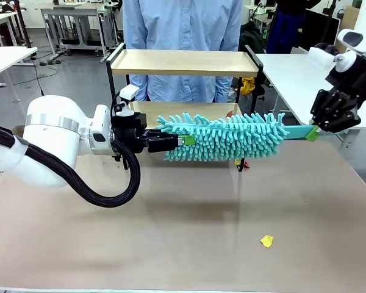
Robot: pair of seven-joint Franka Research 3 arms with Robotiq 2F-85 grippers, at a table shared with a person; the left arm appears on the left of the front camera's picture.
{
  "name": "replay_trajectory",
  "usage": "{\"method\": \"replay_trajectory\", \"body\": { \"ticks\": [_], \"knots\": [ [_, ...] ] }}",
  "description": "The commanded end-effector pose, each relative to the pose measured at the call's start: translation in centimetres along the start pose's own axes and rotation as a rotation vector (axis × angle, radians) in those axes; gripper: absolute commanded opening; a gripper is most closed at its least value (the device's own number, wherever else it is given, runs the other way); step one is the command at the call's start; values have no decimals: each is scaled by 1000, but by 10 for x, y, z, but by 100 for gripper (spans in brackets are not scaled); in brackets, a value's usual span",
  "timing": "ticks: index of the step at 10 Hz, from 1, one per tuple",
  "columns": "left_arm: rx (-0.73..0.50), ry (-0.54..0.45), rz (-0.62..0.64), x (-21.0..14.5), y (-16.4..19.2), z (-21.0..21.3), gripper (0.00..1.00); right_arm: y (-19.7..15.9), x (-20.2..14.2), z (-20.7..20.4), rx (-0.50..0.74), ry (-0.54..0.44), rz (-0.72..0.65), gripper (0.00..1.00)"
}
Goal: Clean the shelf.
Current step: Hand the Duster back to the human.
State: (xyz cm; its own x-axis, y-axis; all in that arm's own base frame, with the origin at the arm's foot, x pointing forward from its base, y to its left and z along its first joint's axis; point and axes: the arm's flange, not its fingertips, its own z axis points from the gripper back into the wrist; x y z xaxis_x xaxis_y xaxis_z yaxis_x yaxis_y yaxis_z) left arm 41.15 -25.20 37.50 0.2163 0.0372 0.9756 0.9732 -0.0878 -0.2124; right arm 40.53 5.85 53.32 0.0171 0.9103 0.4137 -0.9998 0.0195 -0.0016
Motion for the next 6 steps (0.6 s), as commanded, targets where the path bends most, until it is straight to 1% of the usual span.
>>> {"method": "replay_trajectory", "body": {
  "ticks": [1, 2, 3, 4, 5, 6],
  "knots": [
    [-18, -13, -36, -3, -7, -1, 0, -2, 2, 4, -7, -6, -9, 13],
    [-19, -9, -47, -3, -9, -1, 0, -2, 2, 4, -7, -6, -9, 13],
    [35, -43, -4, -3, -10, -2, 0, -2, 2, 4, -7, -6, -9, 13],
    [0, 0, -16, 0, -1, 0, 0, -2, 2, 4, -7, -6, -9, 13],
    [0, 0, -16, 0, -1, 0, 0, 0, 0, 0, 4, 0, 0, 69],
    [0, 0, -16, 0, -1, 0, 0, 6, 2, 7, -21, -30, -14, 70]
  ]
}}
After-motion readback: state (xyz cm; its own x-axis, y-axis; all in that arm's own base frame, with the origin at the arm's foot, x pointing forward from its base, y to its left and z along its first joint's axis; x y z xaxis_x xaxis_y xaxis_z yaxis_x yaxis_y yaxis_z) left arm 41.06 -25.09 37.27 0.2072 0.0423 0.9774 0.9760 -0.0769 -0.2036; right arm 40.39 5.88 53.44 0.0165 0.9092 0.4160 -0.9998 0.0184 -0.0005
